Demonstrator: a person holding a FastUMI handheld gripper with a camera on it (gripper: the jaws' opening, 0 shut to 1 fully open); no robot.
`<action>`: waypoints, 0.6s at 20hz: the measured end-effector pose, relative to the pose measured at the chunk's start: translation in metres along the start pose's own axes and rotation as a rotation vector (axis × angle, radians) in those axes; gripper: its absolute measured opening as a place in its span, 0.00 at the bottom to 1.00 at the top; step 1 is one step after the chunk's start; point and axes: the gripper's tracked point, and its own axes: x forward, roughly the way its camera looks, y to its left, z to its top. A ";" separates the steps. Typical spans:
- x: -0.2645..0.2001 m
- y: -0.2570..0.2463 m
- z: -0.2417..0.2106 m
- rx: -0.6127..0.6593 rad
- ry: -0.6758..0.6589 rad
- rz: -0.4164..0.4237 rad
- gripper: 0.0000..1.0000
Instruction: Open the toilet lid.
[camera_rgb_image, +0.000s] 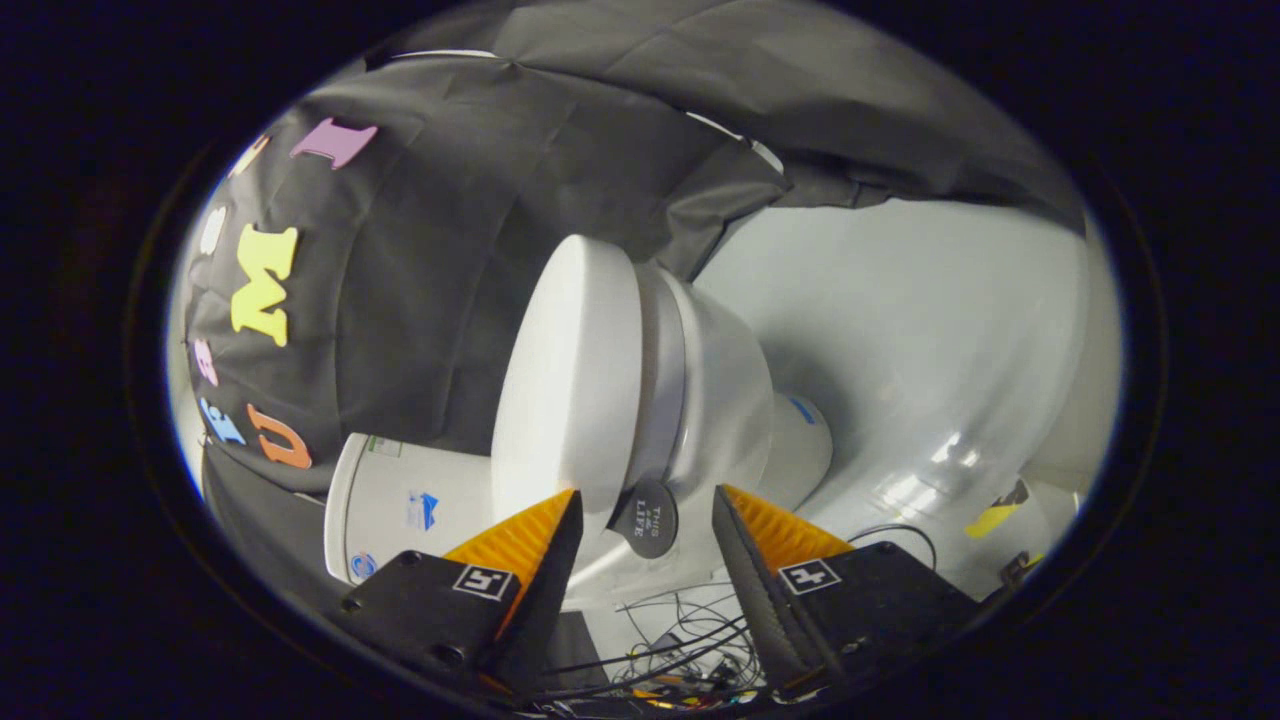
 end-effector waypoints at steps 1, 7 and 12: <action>0.000 0.001 -0.001 0.010 0.006 0.005 0.79; 0.009 -0.003 -0.005 0.050 0.028 -0.002 0.59; 0.010 -0.002 -0.006 0.099 0.046 0.023 0.27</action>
